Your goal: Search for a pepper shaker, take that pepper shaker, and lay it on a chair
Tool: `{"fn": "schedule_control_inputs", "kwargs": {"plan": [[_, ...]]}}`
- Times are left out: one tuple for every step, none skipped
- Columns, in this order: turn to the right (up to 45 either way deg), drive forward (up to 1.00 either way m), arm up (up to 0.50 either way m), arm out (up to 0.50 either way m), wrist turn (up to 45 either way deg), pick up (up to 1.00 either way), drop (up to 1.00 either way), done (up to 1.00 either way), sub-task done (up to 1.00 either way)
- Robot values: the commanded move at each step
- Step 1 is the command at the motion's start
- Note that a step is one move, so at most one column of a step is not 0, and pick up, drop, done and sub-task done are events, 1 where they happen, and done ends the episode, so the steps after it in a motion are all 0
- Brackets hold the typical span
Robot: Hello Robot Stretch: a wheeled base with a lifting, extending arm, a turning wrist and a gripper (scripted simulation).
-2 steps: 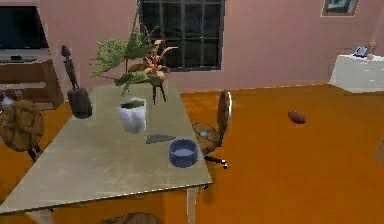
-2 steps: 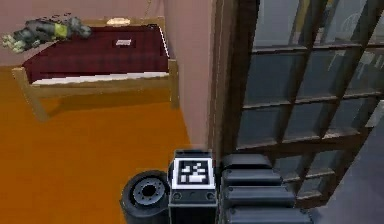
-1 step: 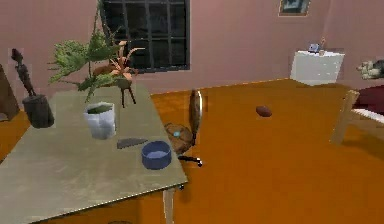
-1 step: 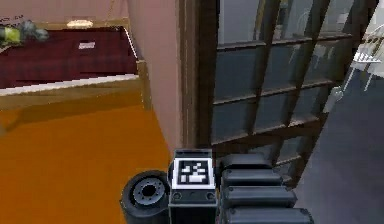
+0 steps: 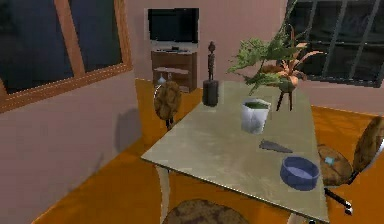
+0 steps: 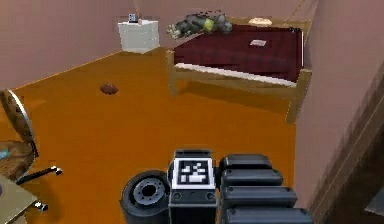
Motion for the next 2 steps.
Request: {"fn": "schedule_control_inputs", "kwargs": {"plan": [[-45.0,0.0,0.0,0.0,0.0,0.0,0.0,0.0,0.0],[-3.0,0.0,0.0,0.0,0.0,0.0,0.0,0.0,0.0]]}}
